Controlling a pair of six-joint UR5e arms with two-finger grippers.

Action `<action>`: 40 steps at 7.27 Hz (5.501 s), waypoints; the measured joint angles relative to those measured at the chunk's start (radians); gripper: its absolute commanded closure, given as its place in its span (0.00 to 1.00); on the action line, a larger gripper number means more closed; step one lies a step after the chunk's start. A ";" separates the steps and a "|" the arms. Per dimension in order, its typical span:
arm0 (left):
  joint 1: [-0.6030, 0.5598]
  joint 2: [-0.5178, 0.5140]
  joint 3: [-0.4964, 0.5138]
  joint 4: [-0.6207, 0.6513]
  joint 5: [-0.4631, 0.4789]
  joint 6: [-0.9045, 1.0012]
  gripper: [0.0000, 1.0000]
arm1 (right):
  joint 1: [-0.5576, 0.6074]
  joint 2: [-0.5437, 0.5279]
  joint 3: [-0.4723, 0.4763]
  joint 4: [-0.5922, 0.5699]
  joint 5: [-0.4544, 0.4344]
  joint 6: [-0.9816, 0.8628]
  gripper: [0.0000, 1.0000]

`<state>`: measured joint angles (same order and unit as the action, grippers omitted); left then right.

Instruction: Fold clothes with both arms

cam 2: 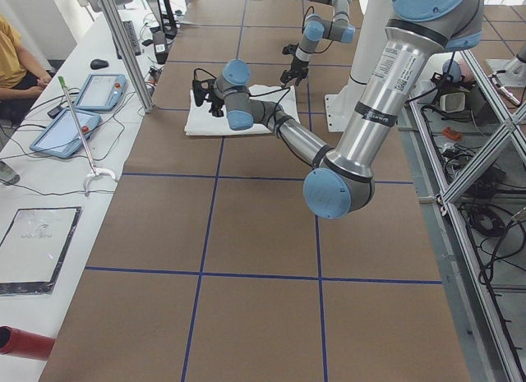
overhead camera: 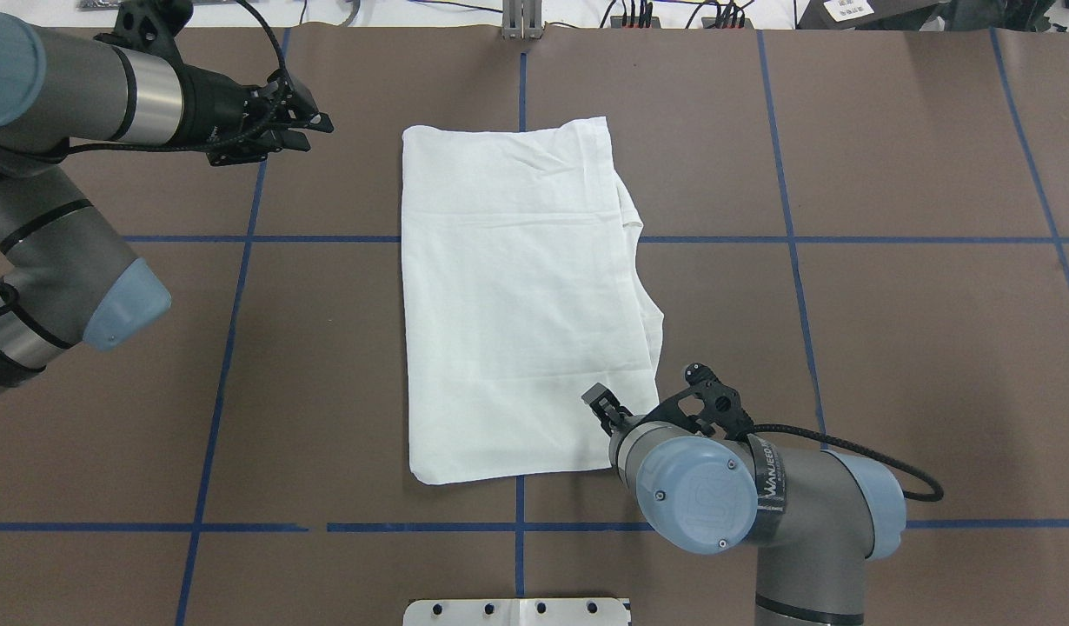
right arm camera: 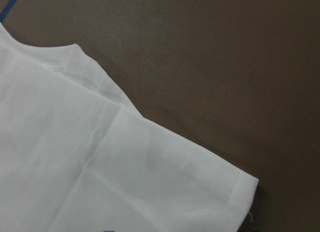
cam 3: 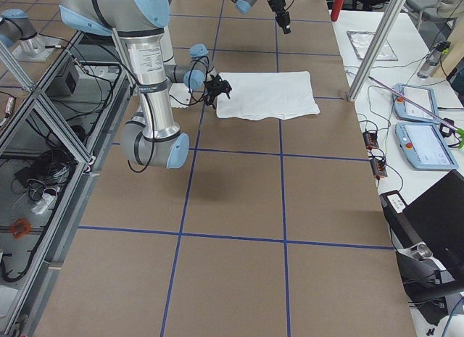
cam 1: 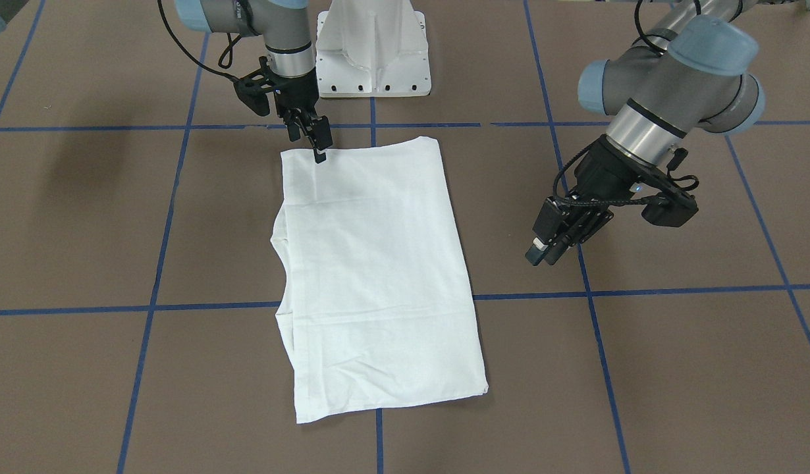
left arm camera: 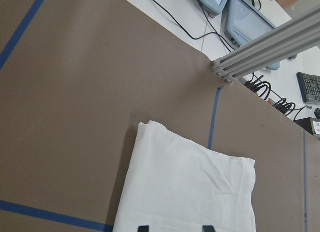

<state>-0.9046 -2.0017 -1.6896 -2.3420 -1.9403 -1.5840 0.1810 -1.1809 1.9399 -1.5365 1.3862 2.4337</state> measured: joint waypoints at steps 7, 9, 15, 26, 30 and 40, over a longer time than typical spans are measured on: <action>0.006 0.001 -0.014 0.000 0.035 -0.001 0.54 | -0.004 -0.012 -0.016 -0.014 -0.007 0.045 0.32; 0.008 0.001 -0.013 0.000 0.034 -0.001 0.54 | -0.005 -0.014 -0.024 -0.014 -0.005 0.044 0.31; 0.012 0.009 -0.013 -0.001 0.037 -0.004 0.54 | -0.007 -0.012 -0.019 -0.023 -0.002 0.047 0.21; 0.015 0.014 -0.015 -0.003 0.043 -0.012 0.54 | -0.015 -0.004 -0.019 -0.040 0.000 0.060 1.00; 0.084 0.011 -0.068 -0.002 0.068 -0.122 0.53 | -0.007 -0.028 0.036 -0.049 -0.001 0.062 1.00; 0.748 0.223 -0.268 0.129 0.578 -0.582 0.42 | -0.055 -0.055 0.134 -0.172 -0.006 0.084 1.00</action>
<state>-0.1568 -1.7788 -1.9574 -2.2135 -1.3625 -2.1660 0.1257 -1.2364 2.0744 -1.7088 1.3806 2.5172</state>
